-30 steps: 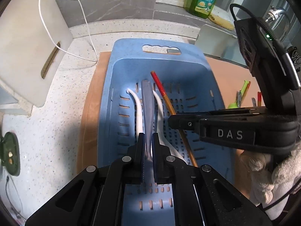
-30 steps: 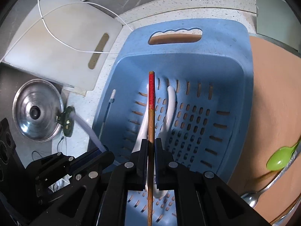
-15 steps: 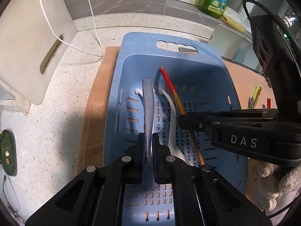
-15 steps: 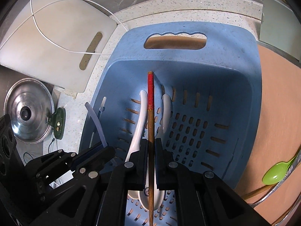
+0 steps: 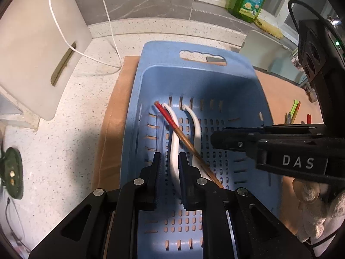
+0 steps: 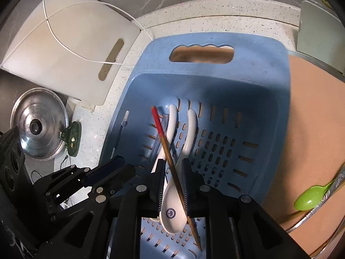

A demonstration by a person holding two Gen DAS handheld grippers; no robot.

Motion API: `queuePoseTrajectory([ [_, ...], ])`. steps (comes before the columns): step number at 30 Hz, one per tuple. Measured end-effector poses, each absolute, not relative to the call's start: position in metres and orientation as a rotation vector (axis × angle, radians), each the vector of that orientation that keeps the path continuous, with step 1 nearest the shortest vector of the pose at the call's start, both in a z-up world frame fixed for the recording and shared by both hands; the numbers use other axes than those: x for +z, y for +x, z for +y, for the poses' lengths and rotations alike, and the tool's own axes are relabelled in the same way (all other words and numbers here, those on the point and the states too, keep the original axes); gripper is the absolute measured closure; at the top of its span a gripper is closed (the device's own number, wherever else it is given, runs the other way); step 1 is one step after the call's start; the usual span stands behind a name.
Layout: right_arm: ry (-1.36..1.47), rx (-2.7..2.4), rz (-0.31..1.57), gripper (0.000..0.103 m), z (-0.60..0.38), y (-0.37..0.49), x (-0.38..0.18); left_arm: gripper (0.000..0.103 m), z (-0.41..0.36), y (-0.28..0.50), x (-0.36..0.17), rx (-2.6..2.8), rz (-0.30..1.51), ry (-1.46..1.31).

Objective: Organize utensils
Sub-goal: 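Move both tools back over the utensils on the mat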

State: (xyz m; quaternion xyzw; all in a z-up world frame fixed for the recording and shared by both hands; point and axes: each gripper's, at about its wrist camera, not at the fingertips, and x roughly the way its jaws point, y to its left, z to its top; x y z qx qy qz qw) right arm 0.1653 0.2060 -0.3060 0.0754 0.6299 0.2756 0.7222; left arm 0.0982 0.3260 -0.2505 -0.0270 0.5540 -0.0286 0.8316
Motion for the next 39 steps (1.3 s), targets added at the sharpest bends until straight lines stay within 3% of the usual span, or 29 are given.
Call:
queuePoseTrajectory([
  [7,0.183,0.681,1.308,0.082,0.165,0.149,-0.275,0.089,0.316,0.08,-0.224,-0.067,1.101,-0.072],
  [11,0.247,0.705,1.241,0.059,0.119,0.138,-0.259,0.089,0.298,0.066,-0.207,-0.083,1.061,-0.053],
  [15,0.22,0.696,1.128,0.053,0.059,0.125,-0.24,0.089,0.268,0.051,-0.191,-0.116,1.019,-0.043],
  [19,0.184,0.663,1.075,0.038,-0.003,0.12,-0.229,0.089,0.234,0.039,-0.185,-0.159,0.994,-0.05],
  [27,0.191,0.594,1.087,0.038,-0.099,0.12,-0.225,0.089,0.156,0.023,-0.203,-0.285,1.022,-0.077],
  [34,0.25,0.628,1.181,0.038,-0.115,0.126,-0.242,0.089,0.101,0.004,-0.239,-0.355,1.091,-0.105],
  [39,0.299,0.677,1.279,0.05,-0.101,0.134,-0.265,0.089,0.085,-0.007,-0.251,-0.379,1.121,-0.138],
])
